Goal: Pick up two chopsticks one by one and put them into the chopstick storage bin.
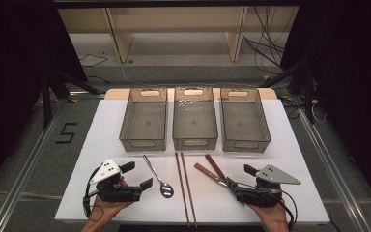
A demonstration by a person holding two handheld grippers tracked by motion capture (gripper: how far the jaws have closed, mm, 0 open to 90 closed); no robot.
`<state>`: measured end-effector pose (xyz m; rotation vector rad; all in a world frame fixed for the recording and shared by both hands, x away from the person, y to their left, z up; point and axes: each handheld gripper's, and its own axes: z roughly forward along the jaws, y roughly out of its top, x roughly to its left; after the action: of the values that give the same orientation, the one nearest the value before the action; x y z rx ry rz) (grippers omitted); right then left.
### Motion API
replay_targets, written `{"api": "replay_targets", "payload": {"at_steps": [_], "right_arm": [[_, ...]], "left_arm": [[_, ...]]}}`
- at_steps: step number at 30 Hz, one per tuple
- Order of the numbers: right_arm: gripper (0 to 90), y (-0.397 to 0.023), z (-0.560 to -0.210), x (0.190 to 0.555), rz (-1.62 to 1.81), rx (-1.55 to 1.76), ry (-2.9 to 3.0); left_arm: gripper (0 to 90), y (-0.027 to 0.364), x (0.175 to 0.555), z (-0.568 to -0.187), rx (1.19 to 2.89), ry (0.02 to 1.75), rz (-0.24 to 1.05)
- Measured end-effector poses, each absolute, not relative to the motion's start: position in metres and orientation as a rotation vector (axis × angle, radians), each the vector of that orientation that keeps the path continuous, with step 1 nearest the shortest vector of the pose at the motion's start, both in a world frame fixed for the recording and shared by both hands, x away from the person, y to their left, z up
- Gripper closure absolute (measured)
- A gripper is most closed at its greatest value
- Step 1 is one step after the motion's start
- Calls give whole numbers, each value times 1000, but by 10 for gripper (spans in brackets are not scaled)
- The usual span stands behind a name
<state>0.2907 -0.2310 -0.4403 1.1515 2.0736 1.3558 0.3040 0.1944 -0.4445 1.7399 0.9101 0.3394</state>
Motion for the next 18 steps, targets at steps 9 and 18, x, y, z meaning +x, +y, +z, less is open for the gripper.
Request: {"api": "replay_targets", "payload": {"at_steps": [9,18], "right_arm": [[256,-226,-435,291,1293,1176,2089],[285,-210,-419,292,1161,1223,2183]], "left_arm": [[80,194,304,-444,1736,913,340],[80,195,304,-445,1737,914,342]]}}
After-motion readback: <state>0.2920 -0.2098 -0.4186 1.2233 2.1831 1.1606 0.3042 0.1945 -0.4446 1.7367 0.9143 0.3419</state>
